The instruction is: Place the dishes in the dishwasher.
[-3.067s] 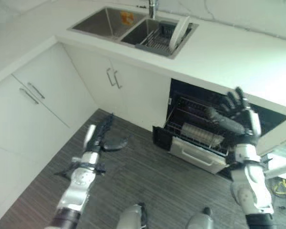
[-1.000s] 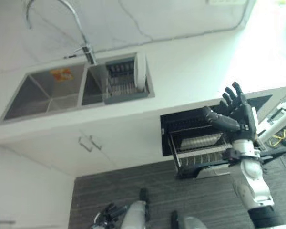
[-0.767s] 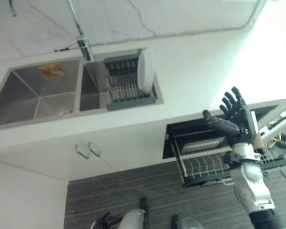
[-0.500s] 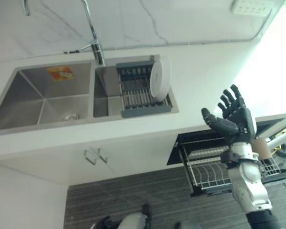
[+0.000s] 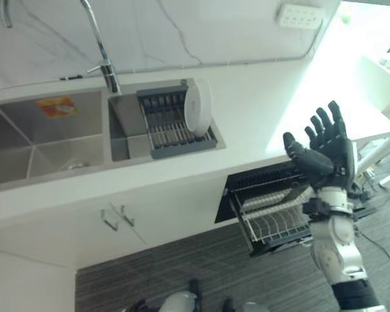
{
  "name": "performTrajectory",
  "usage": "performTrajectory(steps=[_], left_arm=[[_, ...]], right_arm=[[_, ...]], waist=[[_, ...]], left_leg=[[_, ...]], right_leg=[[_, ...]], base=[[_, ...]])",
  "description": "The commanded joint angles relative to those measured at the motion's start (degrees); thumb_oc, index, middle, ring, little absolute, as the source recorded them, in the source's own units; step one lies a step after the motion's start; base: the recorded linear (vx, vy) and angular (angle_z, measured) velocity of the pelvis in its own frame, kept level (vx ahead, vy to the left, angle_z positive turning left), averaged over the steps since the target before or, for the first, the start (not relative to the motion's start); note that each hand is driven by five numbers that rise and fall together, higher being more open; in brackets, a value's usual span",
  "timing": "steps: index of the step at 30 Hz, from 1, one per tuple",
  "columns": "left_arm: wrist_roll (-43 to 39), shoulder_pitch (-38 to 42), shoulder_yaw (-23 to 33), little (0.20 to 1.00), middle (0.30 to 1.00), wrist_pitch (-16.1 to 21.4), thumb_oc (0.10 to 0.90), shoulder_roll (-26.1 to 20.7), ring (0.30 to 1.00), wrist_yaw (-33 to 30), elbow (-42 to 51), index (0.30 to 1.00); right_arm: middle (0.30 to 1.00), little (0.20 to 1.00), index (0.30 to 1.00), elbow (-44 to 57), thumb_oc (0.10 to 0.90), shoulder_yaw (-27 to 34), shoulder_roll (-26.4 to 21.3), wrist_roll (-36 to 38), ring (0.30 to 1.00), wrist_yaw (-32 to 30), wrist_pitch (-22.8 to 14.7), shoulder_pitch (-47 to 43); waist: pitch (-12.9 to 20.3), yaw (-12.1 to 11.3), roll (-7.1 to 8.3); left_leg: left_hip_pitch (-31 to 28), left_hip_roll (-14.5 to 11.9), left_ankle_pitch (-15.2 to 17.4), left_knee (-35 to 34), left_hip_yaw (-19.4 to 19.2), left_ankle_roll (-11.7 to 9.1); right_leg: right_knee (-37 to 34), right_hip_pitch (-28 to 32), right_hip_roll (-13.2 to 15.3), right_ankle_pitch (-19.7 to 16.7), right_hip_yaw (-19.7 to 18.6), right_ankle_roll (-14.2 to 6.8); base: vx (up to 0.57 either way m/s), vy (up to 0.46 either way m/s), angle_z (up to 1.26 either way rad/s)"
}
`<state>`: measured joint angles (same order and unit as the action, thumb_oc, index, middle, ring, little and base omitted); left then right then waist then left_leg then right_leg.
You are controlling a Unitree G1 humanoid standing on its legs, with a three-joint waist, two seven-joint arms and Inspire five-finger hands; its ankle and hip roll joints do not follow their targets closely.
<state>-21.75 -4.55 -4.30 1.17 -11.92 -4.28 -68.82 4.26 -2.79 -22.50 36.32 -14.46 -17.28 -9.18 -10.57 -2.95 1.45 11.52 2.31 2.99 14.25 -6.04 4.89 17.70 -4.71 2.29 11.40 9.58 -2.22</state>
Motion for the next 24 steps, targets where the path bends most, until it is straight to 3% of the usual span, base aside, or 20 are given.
performTrajectory(steps=[1, 2, 3, 4, 5, 6, 7, 10, 11, 12, 13, 16, 24], left_arm=[[-1.88, 0.11, -0.65, 0.900, 0.900, 0.69, 0.800, 0.15, 0.900, -0.35, -0.50, 0.900], [-1.67, 0.42, -0.64, 0.900, 0.900, 0.71, 0.800, 0.60, 0.900, -0.13, -0.05, 0.900], [-1.31, 0.55, -0.79, 0.900, 0.900, 0.44, 0.800, 0.72, 0.900, -0.25, 0.69, 0.900], [-0.91, 0.61, -0.76, 0.900, 0.900, -0.09, 0.800, 0.83, 0.900, -0.37, 1.44, 0.900], [-0.65, 0.46, -0.65, 0.900, 0.900, -0.50, 0.800, 0.94, 0.900, -0.42, 1.75, 0.900], [-0.10, -0.19, -0.30, 0.900, 0.900, -0.89, 0.800, 1.18, 0.900, -0.16, 1.99, 0.900], [0.82, -0.73, -0.21, 0.900, 0.900, -1.65, 0.800, 1.51, 0.900, 0.16, 2.15, 0.900], [1.61, -0.58, -0.85, 0.900, 0.900, -2.02, 0.800, 1.37, 0.900, 0.18, 0.95, 0.900], [1.22, 0.27, -0.91, 0.900, 0.900, -1.70, 0.800, 1.03, 0.900, 0.68, 0.28, 0.900], [1.39, 0.41, -0.99, 0.900, 0.900, -1.61, 0.800, 1.00, 0.900, 0.82, 0.22, 0.900], [1.04, 1.05, -1.85, 0.900, 0.900, -0.84, 0.800, 0.57, 0.900, 0.07, 0.20, 0.900], [-3.11, 1.32, -1.29, 0.900, 0.900, -1.93, 0.800, -0.16, 0.900, 0.01, -0.35, 0.900], [1.42, -0.25, -2.63, 0.900, 0.900, -0.63, 0.800, 0.24, 0.900, 1.48, -2.09, 0.900]], right_arm=[[0.900, 0.900, 0.900, 3.72, 0.800, 2.09, -2.46, 2.57, 0.900, 1.97, -4.79, -8.52], [0.900, 0.900, 0.900, 3.29, 0.800, 2.21, -3.05, 2.48, 0.900, 1.61, -4.96, -8.58], [0.900, 0.900, 0.900, 3.11, 0.800, 2.24, -3.03, 1.90, 0.900, 1.21, -5.03, -8.63], [0.900, 0.900, 0.900, 2.94, 0.800, 2.08, -2.65, 1.31, 0.900, 0.98, -4.67, -8.96], [0.900, 0.900, 0.900, 3.00, 0.800, 1.96, -2.18, 0.90, 0.900, 1.08, -3.96, -9.29], [0.900, 0.900, 0.900, 3.18, 0.800, 1.80, -1.72, -0.10, 0.900, 1.41, -2.87, -9.78], [0.900, 0.900, 0.900, 3.38, 0.800, 1.05, -1.37, -1.59, 0.900, 1.18, -2.52, -10.28], [0.900, 0.900, 0.900, 3.92, 0.800, 0.88, -1.50, -1.56, 0.900, 0.85, -1.77, -10.20], [0.900, 0.900, 0.900, 3.94, 0.800, 0.38, -2.04, -0.55, 0.900, 0.91, -2.37, -9.76], [0.900, 0.900, 0.900, 4.11, 0.800, 0.29, -2.03, -0.62, 0.900, 0.79, -2.34, -9.71], [0.900, 0.900, 0.900, 5.54, 0.800, 0.15, -1.93, -1.01, 0.900, 0.81, -1.31, -9.10], [0.900, 0.900, 0.900, 5.53, 0.800, -0.72, -1.25, -0.73, 0.900, 0.64, -0.16, -9.68], [0.900, 0.900, 0.900, 4.27, 0.800, -1.00, -0.48, -3.82, 0.900, -4.43, 0.05, -10.00]], waist=[[1.33, 0.75, 1.02], [0.04, 0.10, 3.25], [-1.56, -0.57, 3.67], [-2.58, -1.25, 3.19], [-2.85, -1.62, 2.38], [-3.06, -2.10, 1.04], [-3.25, -2.81, -0.54], [-2.88, -2.51, -0.98], [-2.18, -2.05, -1.37], [-2.00, -2.03, -1.43], [-0.88, -1.91, -1.59], [0.03, -1.74, -1.67], [0.27, -2.45, -1.07]], left_leg=[[-6.33, 0.38, 6.59, 2.94, 0.60, -3.47], [-7.32, 1.50, -0.28, 3.72, 0.18, -4.96], [-3.43, 1.50, -2.94, 9.53, 1.39, -6.08], [-0.27, 1.09, -5.19, 11.59, 2.80, -7.03], [0.42, 0.34, -5.98, 8.06, 3.47, -7.42], [0.93, -1.56, -4.31, 2.94, 3.29, -7.40], [4.30, -3.68, -4.68, 2.94, 4.48, -8.38], [5.63, -4.98, -4.51, 2.94, 4.21, -9.03], [5.01, -5.74, -2.67, 2.94, 3.66, -9.14], [4.80, -5.68, -2.33, 2.94, 3.73, -9.03], [3.59, -5.39, -0.08, 2.94, 3.25, -8.32], [2.29, -4.58, 1.81, 2.94, 3.42, -7.71], [2.57, -4.11, 2.17, 2.94, 3.20, -7.08]], right_leg=[[-0.51, -1.27, 2.31, -5.03, 0.11, -3.99], [-0.51, -0.36, 3.82, -4.91, -1.42, -3.12], [-0.51, 0.70, 3.74, -4.80, -2.02, -2.29], [-0.51, 1.45, 2.93, -4.49, -2.63, -1.72], [-0.51, 1.90, 2.05, -4.03, -2.88, -1.75], [-0.51, 2.82, 1.27, -3.26, -2.80, -2.43], [-0.51, 3.70, 0.48, -2.58, -2.40, -2.65], [-0.51, 4.05, 1.67, -2.26, -1.57, -3.22], [-0.51, 3.56, 3.04, -2.19, -0.27, -3.92], [-0.51, 3.42, 3.34, -2.25, -0.07, -4.14], [-0.51, 2.40, 5.46, -2.89, 1.62, -5.36], [-0.51, 1.22, 6.94, -3.80, 3.02, -6.01], [-0.51, -0.21, 8.06, -4.63, 3.92, -6.86]], base=[[0.13, -0.150, 0.39], [0.12, -0.158, 0.29], [0.11, -0.125, 0.25], [0.08, 0.004, 0.39], [0.16, 0.158, 0.33], [0.21, 0.281, 0.20], [0.17, 0.254, 0.01], [0.15, 0.190, -0.09], [0.11, 0.130, 0.02], [0.20, 0.198, 0.23], [0.12, 0.103, 0.11], [0.13, 0.078, 0.03], [0.06, -0.002, 0.09]])
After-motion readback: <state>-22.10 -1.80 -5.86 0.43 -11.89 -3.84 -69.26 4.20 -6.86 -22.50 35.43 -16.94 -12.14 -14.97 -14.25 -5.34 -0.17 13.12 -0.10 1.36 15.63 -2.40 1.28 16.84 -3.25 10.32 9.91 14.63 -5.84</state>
